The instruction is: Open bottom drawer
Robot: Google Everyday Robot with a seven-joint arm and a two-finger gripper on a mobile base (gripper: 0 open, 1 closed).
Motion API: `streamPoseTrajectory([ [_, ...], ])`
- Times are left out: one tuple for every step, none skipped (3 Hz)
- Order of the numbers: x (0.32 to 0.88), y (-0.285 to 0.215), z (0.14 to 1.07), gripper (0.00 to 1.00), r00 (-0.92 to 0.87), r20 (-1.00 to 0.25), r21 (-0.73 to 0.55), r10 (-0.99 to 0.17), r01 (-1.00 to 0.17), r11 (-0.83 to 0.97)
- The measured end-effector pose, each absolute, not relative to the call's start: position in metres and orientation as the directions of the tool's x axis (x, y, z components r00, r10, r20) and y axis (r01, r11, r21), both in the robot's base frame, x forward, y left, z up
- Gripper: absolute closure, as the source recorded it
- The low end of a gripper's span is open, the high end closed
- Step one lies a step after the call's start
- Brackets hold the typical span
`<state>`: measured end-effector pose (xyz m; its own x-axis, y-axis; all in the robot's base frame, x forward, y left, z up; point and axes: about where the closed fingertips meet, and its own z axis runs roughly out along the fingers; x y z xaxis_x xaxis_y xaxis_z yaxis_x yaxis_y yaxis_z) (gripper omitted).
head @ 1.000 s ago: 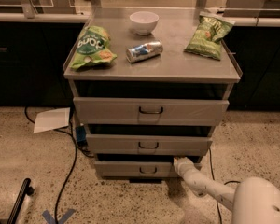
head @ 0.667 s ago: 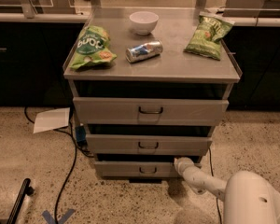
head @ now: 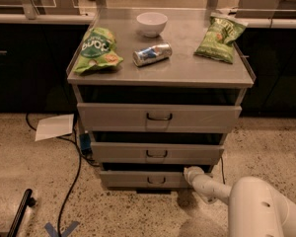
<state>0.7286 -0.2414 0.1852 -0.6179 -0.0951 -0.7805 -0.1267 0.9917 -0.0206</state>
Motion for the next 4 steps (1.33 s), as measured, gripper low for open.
streamPoseTrajectory([
  [0.728,-0.242,0.186,1.00,-0.629,-0.771,-0.018,-0.093,-0.125,0.992],
  [0.714,-0.246,0.179,1.00,-0.689,-0.723,0.023,-0.053,-0.102,0.995],
  [0.714,-0.246,0.183,1.00,-0.689,-0.723,0.024,-0.053,-0.102,0.995],
  [0.695,-0.241,0.180,1.00,-0.739,-0.673,0.100,-0.018,-0.115,0.988],
])
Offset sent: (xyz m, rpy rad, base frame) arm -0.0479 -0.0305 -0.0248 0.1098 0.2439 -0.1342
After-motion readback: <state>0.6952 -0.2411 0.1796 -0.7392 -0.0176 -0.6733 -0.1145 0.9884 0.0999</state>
